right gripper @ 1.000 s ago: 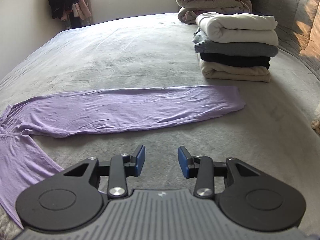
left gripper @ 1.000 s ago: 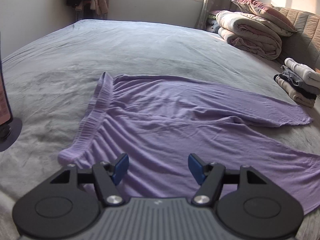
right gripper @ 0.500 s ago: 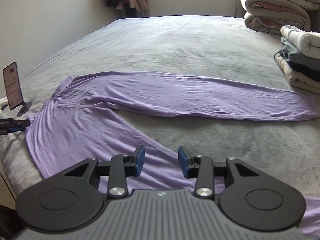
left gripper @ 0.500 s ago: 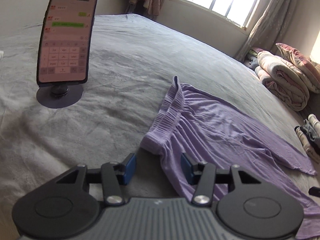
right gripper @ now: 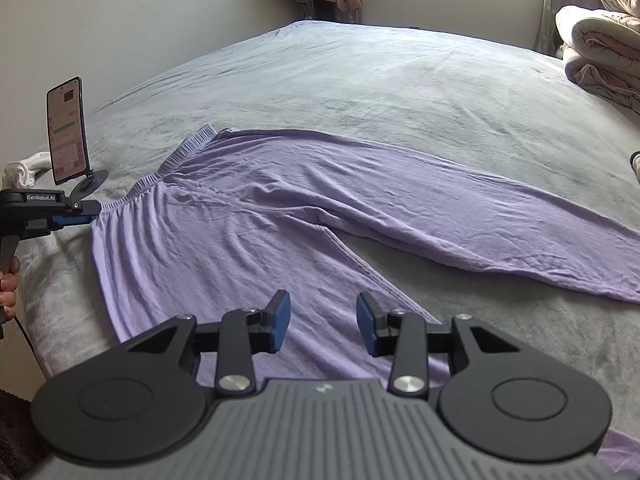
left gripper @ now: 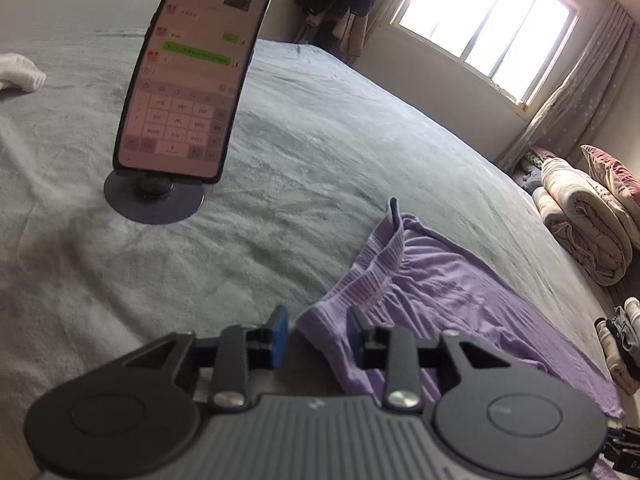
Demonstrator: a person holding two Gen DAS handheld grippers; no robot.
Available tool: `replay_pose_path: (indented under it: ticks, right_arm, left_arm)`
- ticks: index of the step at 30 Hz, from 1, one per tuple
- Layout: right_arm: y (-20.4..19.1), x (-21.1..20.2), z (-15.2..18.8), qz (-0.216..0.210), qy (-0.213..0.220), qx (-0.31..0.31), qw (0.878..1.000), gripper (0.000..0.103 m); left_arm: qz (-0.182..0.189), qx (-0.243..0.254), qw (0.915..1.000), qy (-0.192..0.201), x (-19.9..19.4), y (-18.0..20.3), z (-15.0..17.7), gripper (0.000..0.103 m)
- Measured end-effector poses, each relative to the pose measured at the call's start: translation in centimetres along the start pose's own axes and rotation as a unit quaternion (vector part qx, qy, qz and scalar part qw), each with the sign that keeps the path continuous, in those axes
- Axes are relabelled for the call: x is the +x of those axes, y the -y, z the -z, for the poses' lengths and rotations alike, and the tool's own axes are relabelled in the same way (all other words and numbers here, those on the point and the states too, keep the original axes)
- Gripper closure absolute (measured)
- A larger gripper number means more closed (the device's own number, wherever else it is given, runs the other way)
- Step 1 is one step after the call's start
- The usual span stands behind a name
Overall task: Fold clothes
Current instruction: 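Move both open grippers to the lavender garment's waistband, then grasp the waistband with the left gripper while the right gripper grasps nearby fabric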
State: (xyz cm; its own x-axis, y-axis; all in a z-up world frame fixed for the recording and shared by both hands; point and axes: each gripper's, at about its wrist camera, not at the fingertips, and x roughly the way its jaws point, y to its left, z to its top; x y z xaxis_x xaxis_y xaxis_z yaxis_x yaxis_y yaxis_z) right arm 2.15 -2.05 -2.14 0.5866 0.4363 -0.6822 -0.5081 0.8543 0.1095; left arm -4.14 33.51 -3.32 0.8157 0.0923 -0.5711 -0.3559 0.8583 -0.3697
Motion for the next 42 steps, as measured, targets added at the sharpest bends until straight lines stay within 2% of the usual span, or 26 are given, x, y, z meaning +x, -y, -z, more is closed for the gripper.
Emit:
replay_pose_path:
  ticks: [5, 14, 17, 18, 19, 25, 26, 28, 31, 40, 42]
  right_arm:
    - [-0.8, 1.8, -2.2, -0.006, 0.001, -0.019, 1.000, 0.062]
    - [-2.0, 5.4, -6.3, -0.015, 0.002, -0.051, 0.999, 0.062]
    - [-2.1, 6.8, -7.5, -0.016, 0.001, -0.055, 0.998, 0.062]
    - [-2.1, 7.3, -7.9, -0.016, 0.002, -0.055, 0.998, 0.062]
    - [-2.0, 7.8, -8.3, -0.016, 0.002, -0.056, 0.998, 0.062]
    - [-1.5, 10.8, -10.1, -0.014, -0.001, -0.057, 0.998, 0.059]
    - [-1.4, 11.3, -10.3, -0.014, -0.003, -0.057, 0.998, 0.059]
    - [-1.2, 12.2, -10.8, -0.014, -0.005, -0.057, 0.998, 0.059]
    - [-0.8, 13.3, -11.6, -0.014, -0.005, -0.058, 0.998, 0.059]
    - [-0.6, 16.8, -13.8, -0.009, -0.024, -0.083, 0.996, 0.058]
    - [-0.7, 17.6, -14.2, -0.010, -0.027, -0.088, 0.996, 0.058]
  left_arm:
    - [0.029, 0.020, 0.9988, 0.035, -0.6, 1.7, -0.7, 0.052]
    - [0.079, 0.033, 0.9961, 0.018, 3.0, 4.9, -1.0, 0.048]
    - [0.096, 0.044, 0.9943, 0.013, 3.9, 5.8, -1.0, 0.035]
    - [0.101, 0.050, 0.9936, 0.014, 4.1, 6.1, -0.9, 0.023]
    - [0.102, 0.057, 0.9930, 0.013, 4.4, 6.3, -0.8, 0.018]
    - [0.146, 0.081, 0.9859, -0.003, 5.8, 6.6, -0.4, 0.016]
    - [0.151, 0.080, 0.9853, -0.004, 6.0, 6.5, -0.4, 0.017]
    - [0.161, 0.073, 0.9843, -0.008, 6.4, 6.2, -0.5, 0.036]
    - [0.168, 0.050, 0.9843, -0.025, 7.5, 5.5, -0.7, 0.055]
    - [0.141, 0.018, 0.9889, -0.043, 8.9, 3.3, -1.3, 0.080]
    - [0.138, 0.018, 0.9892, -0.045, 8.9, 3.0, -1.3, 0.083]
